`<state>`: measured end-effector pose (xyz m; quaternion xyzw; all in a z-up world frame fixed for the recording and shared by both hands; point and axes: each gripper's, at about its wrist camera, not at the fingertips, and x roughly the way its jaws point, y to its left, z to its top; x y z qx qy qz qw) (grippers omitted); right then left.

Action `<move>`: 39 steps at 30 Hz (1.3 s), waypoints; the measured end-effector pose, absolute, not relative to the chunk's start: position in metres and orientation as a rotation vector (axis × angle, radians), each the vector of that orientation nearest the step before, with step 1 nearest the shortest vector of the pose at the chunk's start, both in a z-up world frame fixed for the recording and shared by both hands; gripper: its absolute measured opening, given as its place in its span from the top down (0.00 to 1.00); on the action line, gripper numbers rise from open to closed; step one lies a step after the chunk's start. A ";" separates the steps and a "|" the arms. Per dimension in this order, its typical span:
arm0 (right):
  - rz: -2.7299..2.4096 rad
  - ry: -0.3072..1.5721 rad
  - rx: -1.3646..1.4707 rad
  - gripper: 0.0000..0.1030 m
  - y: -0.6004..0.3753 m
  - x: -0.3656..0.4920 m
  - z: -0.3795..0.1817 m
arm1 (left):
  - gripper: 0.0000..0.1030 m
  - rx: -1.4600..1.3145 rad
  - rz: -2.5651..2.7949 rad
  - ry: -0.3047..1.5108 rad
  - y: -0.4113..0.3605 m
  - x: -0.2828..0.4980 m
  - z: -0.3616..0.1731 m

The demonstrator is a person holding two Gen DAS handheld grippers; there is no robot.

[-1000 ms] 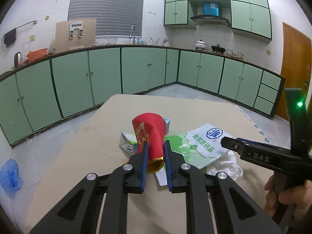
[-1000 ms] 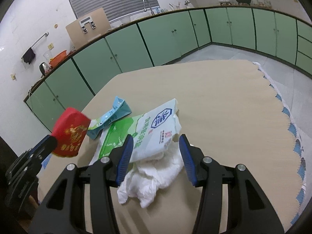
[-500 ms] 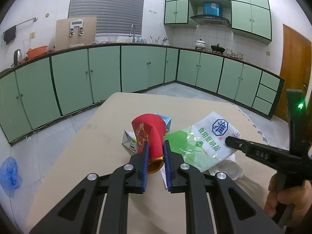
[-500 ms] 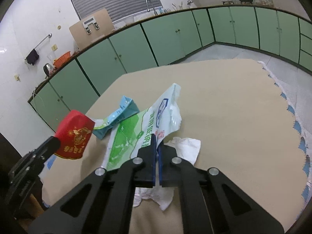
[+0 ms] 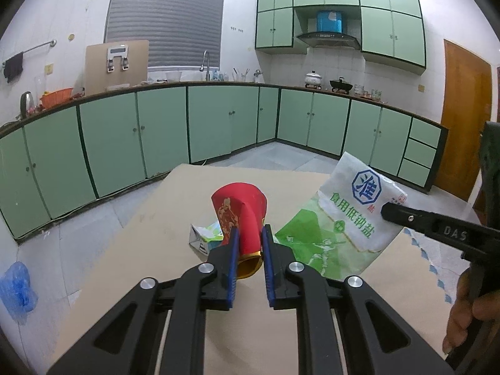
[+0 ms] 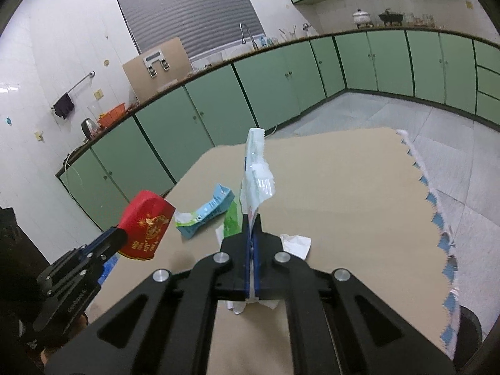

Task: Collect trash
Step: 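Grasp the white-green salt bag with the right gripper while the left holds the red bag, then drop the salt bag and red bag into the black bin with both grippers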

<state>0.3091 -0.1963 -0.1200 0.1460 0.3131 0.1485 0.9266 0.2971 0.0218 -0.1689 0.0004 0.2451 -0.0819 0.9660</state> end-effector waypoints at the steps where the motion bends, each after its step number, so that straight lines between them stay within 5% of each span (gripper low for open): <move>1: 0.302 0.636 0.299 0.99 -0.198 0.306 -0.117 | 0.86 0.002 -0.167 0.493 0.022 0.295 -0.167; 22: 0.137 0.546 0.240 1.00 -0.286 0.194 -0.067 | 0.86 0.051 -0.331 0.468 -0.036 0.249 -0.141; 39: -0.213 0.713 0.378 1.00 -0.426 0.084 -0.154 | 0.86 0.143 -0.763 0.585 -0.217 0.179 -0.180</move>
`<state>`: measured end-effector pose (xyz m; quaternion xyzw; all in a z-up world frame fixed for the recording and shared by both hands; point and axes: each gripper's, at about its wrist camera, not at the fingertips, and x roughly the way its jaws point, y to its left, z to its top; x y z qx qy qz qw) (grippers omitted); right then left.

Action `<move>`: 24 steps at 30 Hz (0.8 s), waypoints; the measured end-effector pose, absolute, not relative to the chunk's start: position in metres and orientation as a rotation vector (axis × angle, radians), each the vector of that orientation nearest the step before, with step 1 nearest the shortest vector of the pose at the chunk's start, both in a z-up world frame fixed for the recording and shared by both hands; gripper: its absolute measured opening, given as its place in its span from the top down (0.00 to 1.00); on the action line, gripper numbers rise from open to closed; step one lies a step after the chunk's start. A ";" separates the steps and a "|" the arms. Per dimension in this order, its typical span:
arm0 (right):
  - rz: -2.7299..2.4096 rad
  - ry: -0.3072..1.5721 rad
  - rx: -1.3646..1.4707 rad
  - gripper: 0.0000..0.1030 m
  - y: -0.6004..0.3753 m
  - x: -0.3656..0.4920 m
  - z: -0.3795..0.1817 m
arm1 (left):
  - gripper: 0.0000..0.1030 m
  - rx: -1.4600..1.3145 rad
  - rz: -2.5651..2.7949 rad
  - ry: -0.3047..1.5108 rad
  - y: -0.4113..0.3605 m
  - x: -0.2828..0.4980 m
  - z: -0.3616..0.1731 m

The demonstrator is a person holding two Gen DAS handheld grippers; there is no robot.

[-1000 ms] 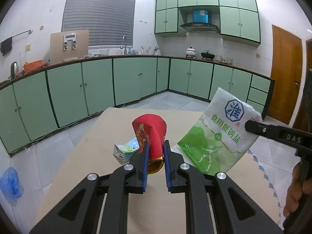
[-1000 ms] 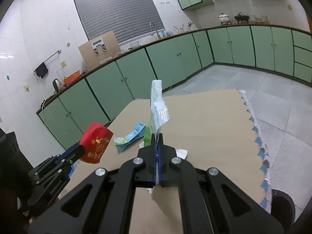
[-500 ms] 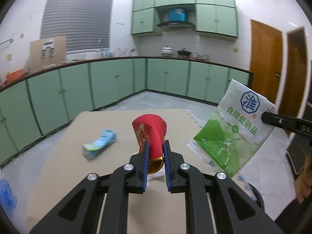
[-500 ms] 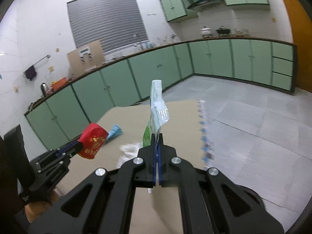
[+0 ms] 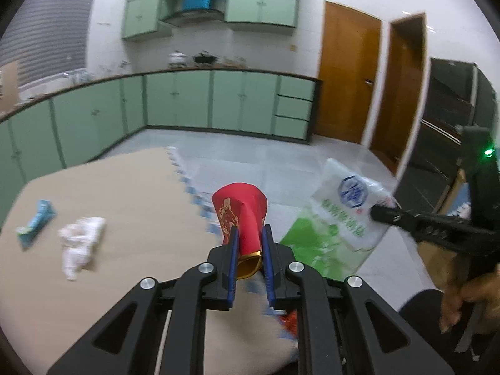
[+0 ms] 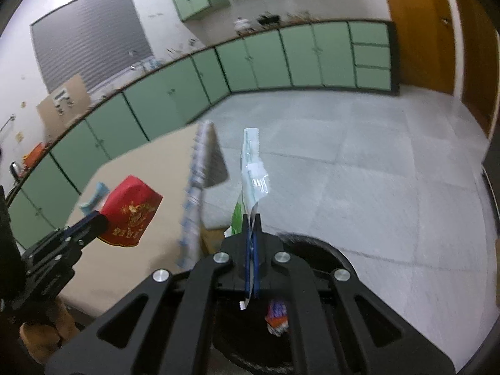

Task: Collect trash
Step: 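Drop the salt bag and red bag into the black bin with both grippers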

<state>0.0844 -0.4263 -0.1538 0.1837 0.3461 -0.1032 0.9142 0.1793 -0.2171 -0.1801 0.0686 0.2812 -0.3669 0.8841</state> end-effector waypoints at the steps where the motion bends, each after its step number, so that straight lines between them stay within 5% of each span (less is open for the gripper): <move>1: -0.223 0.732 0.387 1.00 -0.431 0.083 -0.163 | 0.86 0.150 -0.786 0.599 -0.227 0.176 -0.185; 11: -0.267 0.846 0.449 0.99 -0.455 0.081 -0.216 | 0.84 0.232 -0.887 0.719 -0.297 0.164 -0.236; 14: -0.280 0.878 0.460 0.94 -0.460 0.084 -0.223 | 0.84 0.249 -0.894 0.756 -0.306 0.172 -0.249; 18: -0.281 0.908 0.458 0.67 -0.461 0.084 -0.230 | 0.66 0.268 -0.887 0.779 -0.310 0.177 -0.264; 24: -0.276 0.888 0.450 0.65 -0.460 0.083 -0.225 | 0.58 0.263 -0.865 0.769 -0.296 0.172 -0.266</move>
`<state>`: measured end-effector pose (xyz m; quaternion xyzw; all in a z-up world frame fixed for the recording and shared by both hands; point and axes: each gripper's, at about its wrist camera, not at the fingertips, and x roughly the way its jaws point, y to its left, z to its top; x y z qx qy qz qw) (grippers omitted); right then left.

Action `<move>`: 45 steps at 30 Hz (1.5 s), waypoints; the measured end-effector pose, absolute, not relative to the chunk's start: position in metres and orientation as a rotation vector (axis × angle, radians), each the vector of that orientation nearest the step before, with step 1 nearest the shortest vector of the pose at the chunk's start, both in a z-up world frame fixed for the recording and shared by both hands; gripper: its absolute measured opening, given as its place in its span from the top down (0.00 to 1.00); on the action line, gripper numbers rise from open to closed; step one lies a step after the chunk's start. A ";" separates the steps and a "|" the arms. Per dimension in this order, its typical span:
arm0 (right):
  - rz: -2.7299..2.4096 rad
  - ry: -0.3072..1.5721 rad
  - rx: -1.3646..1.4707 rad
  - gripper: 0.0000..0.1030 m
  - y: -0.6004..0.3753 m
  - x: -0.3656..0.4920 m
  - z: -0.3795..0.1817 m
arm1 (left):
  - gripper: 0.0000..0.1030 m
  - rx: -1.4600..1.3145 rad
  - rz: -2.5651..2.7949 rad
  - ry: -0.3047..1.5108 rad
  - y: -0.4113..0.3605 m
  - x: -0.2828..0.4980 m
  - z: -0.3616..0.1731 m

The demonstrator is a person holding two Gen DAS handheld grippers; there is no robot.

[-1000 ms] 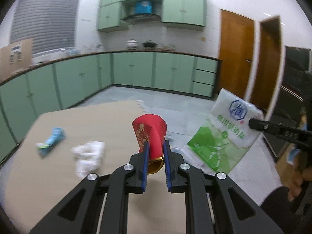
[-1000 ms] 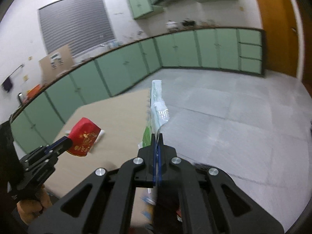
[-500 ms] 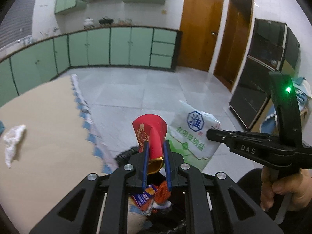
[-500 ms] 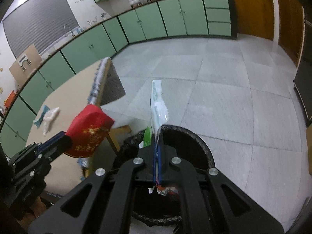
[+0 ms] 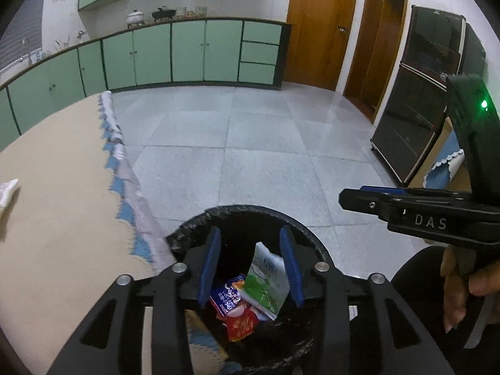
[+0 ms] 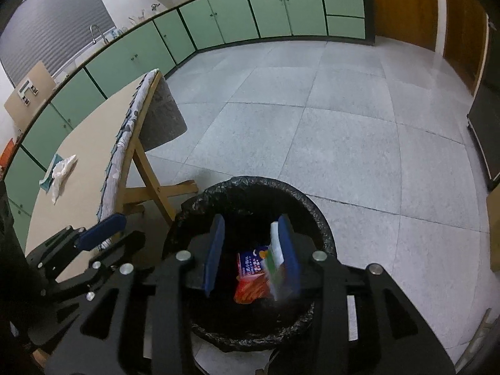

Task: Collect trash
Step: 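Drop the salt bag and red bag into the black bin with both grippers, then move both grippers back over the tissue and blue carton on the table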

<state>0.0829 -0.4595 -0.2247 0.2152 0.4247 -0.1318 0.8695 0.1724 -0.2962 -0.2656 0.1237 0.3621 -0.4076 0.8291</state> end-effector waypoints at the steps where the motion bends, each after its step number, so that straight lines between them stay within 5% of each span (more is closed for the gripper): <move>1: -0.275 0.884 0.443 0.65 -0.459 0.082 -0.223 | 0.53 0.260 -0.853 0.755 -0.292 0.172 -0.262; 14: -0.138 0.791 0.267 0.63 -0.370 0.120 -0.180 | 0.17 0.167 -0.446 0.570 -0.123 0.192 -0.199; 22: -0.002 0.725 0.185 0.47 -0.277 0.175 -0.161 | 0.06 0.072 -0.185 0.559 -0.006 0.216 -0.191; 45: 0.045 0.798 0.140 0.46 -0.144 0.310 -0.197 | 0.06 -0.002 -0.087 0.528 0.097 0.276 -0.205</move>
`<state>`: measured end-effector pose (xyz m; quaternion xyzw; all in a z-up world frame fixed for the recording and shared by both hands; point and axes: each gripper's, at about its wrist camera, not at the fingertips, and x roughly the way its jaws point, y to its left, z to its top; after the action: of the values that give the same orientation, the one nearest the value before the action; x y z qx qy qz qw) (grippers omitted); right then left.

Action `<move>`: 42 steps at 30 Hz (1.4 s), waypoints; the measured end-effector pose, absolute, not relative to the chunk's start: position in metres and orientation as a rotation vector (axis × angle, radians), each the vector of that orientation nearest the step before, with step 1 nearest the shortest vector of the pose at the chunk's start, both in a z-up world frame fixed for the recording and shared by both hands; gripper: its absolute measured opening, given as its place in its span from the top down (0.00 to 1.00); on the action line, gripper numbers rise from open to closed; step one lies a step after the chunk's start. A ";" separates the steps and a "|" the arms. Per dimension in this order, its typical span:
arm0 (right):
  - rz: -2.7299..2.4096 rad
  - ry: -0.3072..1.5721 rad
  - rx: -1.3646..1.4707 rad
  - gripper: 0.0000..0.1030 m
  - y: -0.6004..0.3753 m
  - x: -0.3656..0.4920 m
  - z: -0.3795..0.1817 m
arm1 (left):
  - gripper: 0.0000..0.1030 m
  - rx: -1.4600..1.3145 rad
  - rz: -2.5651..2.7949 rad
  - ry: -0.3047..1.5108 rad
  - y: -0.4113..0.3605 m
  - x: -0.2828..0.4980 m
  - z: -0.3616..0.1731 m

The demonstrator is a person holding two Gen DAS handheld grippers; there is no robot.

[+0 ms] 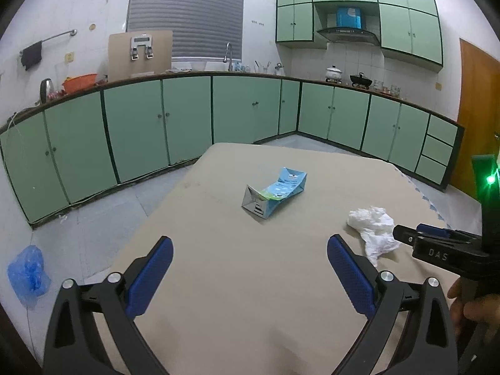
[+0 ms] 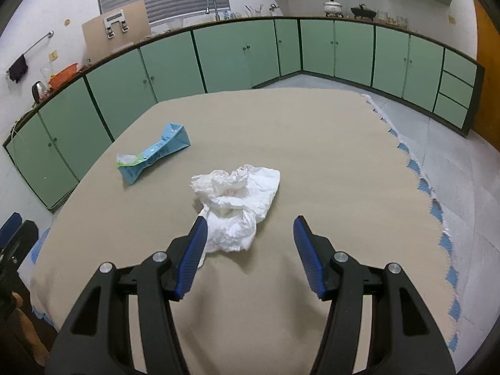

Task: Collect trash
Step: 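Move both grippers back over the tissue and blue carton on the table, then grasp the white tissue with the right gripper while the left approaches the milk carton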

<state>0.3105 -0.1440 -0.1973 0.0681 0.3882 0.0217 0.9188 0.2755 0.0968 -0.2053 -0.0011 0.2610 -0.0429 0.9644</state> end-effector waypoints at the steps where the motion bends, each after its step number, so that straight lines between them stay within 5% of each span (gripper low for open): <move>1: 0.042 0.804 0.140 0.46 -0.142 0.315 -0.200 | 0.06 0.000 -0.097 0.528 0.097 0.278 -0.206; 8: 0.055 0.847 0.153 0.54 -0.135 0.334 -0.216 | 0.06 0.020 -0.123 0.549 0.094 0.303 -0.211; 12: 0.087 0.851 0.167 0.91 -0.135 0.338 -0.217 | 0.06 0.027 -0.129 0.555 0.091 0.313 -0.213; 42: 0.133 0.825 0.225 0.94 -0.171 0.423 -0.205 | 0.07 0.093 -0.192 0.716 0.060 0.443 -0.236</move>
<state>0.4229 -0.1710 -0.2049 0.1091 0.3997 0.0644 0.9079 0.4431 0.0603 -0.2363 0.0453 0.3499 -0.0937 0.9310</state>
